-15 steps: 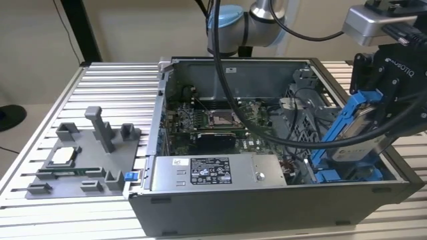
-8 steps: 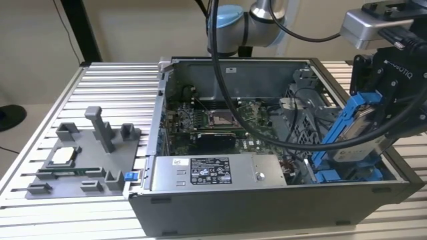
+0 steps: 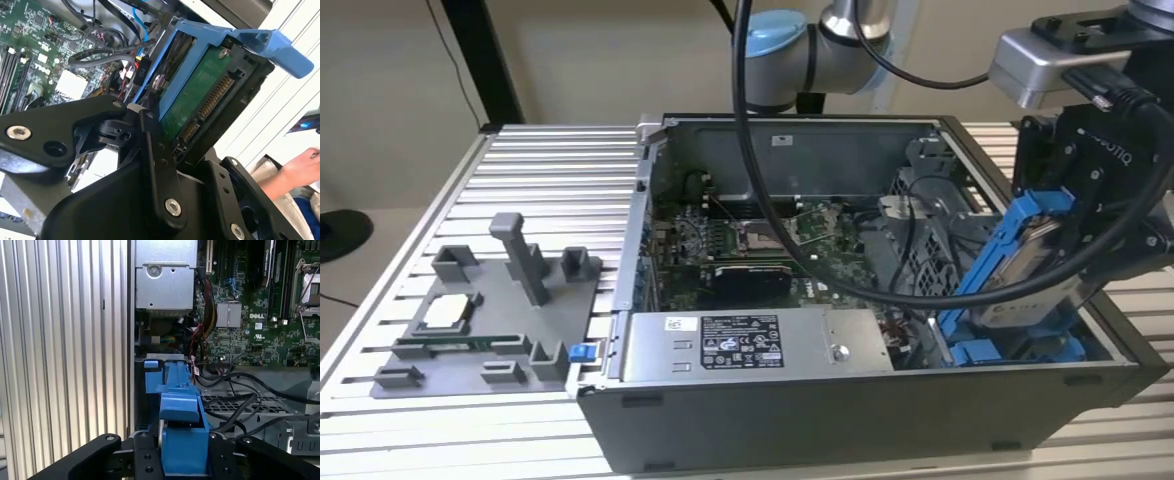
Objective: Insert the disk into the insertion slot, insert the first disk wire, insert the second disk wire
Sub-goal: 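Insert the disk into the insertion slot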
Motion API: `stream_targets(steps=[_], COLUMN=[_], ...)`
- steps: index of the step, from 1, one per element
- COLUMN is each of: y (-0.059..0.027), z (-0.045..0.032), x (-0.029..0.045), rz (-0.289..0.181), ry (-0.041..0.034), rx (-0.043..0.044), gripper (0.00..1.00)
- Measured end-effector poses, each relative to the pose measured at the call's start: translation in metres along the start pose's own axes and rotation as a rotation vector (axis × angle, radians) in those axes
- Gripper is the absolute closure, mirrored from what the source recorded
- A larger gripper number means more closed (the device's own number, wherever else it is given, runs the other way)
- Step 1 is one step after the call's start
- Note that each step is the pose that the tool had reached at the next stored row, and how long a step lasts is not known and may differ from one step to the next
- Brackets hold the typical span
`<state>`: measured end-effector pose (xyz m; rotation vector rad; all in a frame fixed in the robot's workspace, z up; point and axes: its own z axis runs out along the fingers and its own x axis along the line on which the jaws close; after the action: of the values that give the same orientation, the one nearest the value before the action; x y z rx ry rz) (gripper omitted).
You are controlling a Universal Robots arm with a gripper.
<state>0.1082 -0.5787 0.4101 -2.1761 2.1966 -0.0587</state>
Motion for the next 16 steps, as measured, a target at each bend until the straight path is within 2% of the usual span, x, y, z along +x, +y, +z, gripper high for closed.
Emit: stream_targets(steps=[8,16], y=[0.0008,0.0025], z=[0.0061,0.0187], x=[-0.0015,-0.0028], rz=[0.000,0.000], ry=[-0.0003,-0.0002], rx=[0.0022,0.0021], gripper=[1.00,1.00])
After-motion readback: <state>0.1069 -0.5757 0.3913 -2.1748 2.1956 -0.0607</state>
